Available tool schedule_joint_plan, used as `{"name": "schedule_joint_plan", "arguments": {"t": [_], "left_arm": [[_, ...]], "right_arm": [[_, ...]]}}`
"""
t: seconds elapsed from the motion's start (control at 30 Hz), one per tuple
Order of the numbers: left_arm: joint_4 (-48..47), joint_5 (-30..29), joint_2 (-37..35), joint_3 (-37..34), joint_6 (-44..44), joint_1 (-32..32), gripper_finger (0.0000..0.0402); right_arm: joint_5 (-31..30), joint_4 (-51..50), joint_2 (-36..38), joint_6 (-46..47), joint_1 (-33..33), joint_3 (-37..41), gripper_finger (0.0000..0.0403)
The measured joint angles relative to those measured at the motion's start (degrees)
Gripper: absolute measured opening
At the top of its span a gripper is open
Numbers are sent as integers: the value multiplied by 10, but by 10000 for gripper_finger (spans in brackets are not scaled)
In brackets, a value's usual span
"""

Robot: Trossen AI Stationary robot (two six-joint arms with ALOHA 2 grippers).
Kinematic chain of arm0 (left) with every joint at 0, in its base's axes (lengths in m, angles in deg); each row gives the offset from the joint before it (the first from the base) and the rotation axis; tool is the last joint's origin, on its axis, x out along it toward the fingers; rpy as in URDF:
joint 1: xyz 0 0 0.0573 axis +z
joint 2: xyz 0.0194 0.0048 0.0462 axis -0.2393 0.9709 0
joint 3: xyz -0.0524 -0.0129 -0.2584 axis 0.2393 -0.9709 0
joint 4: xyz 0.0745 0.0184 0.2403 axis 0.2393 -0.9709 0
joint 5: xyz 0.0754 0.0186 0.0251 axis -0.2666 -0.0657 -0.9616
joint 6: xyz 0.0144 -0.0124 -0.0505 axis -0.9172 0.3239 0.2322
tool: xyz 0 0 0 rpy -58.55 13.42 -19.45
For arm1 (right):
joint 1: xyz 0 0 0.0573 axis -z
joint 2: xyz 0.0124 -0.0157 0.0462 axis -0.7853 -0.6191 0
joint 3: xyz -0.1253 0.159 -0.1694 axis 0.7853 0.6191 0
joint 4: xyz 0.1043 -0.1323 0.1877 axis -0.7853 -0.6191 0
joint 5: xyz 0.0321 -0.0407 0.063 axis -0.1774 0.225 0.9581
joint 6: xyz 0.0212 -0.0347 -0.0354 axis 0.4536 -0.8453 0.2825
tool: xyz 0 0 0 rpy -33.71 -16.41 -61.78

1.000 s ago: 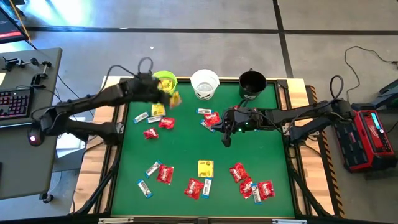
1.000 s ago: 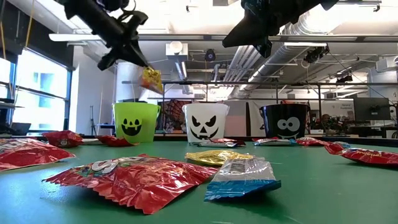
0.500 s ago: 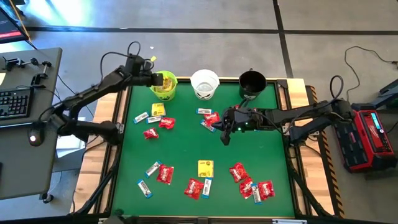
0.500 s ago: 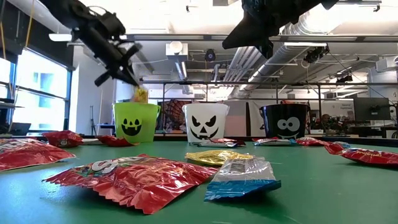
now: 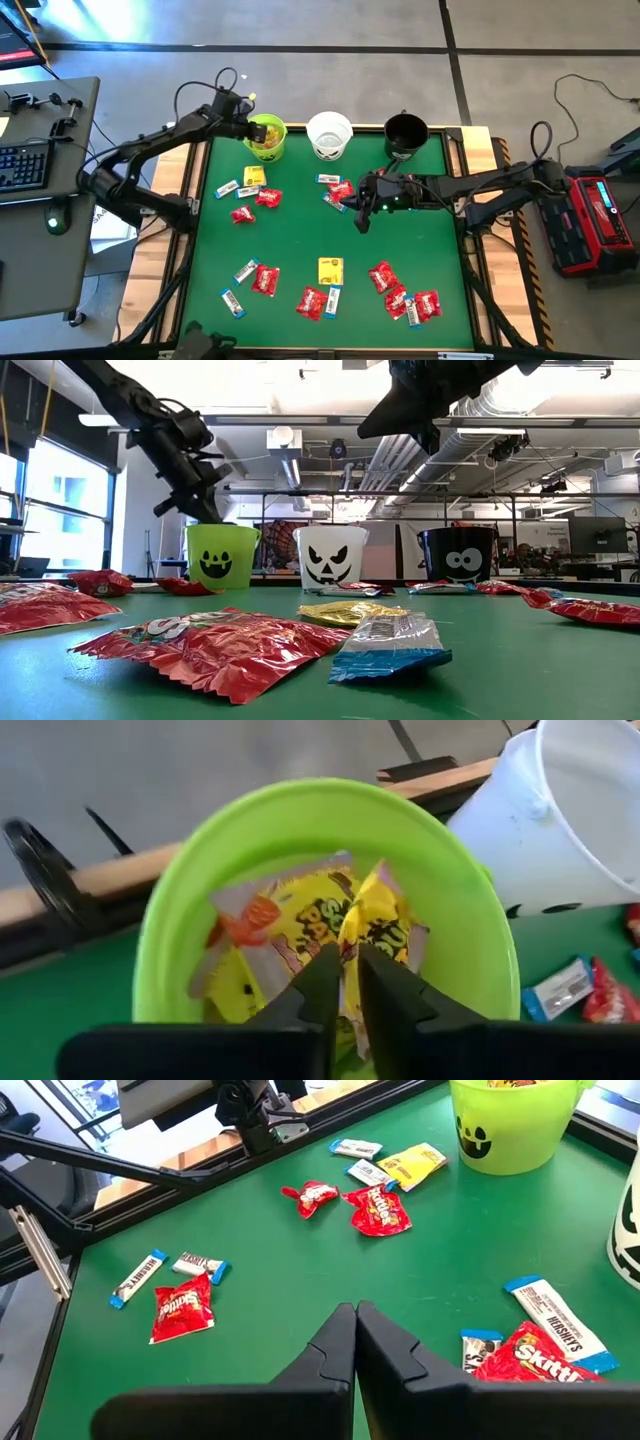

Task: Sort candy by brand, put in halloween buckets
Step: Put the yellow candy into the green bucket

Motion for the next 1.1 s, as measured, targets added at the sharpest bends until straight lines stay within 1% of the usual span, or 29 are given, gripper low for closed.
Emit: {"name": "schedule_joint_plan", "arguments": {"t": [0.17,0.27,0.33,0.4,0.43,0.6,0.67,0.77,0.9,1.0,1.1], "left_arm": [[0,-14,-23,0,-44,0,78],[5,-22,-43,0,-84,-5,94],[9,1,-51,1,-117,-12,96],[3,34,-51,1,-144,-22,88],[-3,38,-49,1,-153,-28,80],[-35,3,-35,1,-190,-53,21],[-41,0,-35,1,-203,-60,6],[-49,4,-58,1,-234,-82,5],[-83,6,-114,1,-251,-127,1],[-129,2,-159,1,-230,-166,1],[-173,-17,-197,1,-176,-207,0]], "right_arm": [[-29,0,0,0,-13,0,2],[-44,0,0,0,-18,0,9],[-45,0,0,2,-20,0,13],[-45,0,0,2,-20,0,14],[-46,0,0,1,-20,0,14],[-54,0,0,0,-20,0,14],[-54,0,0,0,-20,0,14],[-54,0,0,0,-20,0,14],[-53,0,0,0,-24,0,14],[-54,0,0,1,-27,0,15],[-61,0,0,0,-29,0,21]]}}
